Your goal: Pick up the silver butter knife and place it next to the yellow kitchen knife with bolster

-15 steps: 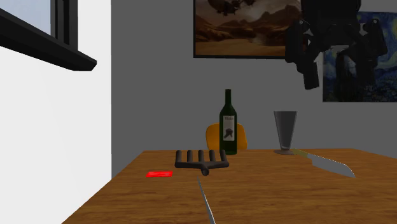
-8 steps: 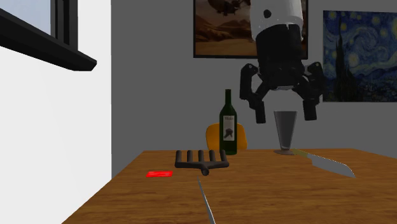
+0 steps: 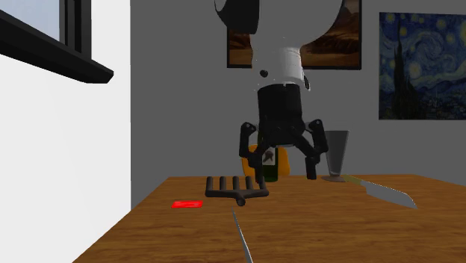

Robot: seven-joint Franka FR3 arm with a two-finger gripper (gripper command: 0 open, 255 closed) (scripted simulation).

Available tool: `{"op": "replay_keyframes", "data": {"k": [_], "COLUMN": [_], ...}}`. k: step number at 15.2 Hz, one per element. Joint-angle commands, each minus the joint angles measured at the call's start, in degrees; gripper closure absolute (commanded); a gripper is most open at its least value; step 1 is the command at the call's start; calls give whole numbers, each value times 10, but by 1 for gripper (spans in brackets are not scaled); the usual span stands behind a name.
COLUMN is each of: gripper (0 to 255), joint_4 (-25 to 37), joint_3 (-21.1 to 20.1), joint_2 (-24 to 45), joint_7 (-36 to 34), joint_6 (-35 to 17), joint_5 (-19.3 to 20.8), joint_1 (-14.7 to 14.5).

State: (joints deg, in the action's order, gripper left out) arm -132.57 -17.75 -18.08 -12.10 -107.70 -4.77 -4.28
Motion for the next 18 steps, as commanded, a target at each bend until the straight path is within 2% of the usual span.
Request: {"op": "replay_keyframes", "data": {"k": [1, 8, 15, 18], "gripper": [0, 0, 0, 0], "joint_4": [14, 79, 44, 41], "joint_3": [-16, -52, -52, -52], "joint_2": [40, 180, 201, 203], "joint_7": [-21, -91, -97, -98], "joint_6": [-24, -88, -142, -146], "joint_5": [3, 37, 46, 46], "joint_1": [-3, -18, -19, -19]}}
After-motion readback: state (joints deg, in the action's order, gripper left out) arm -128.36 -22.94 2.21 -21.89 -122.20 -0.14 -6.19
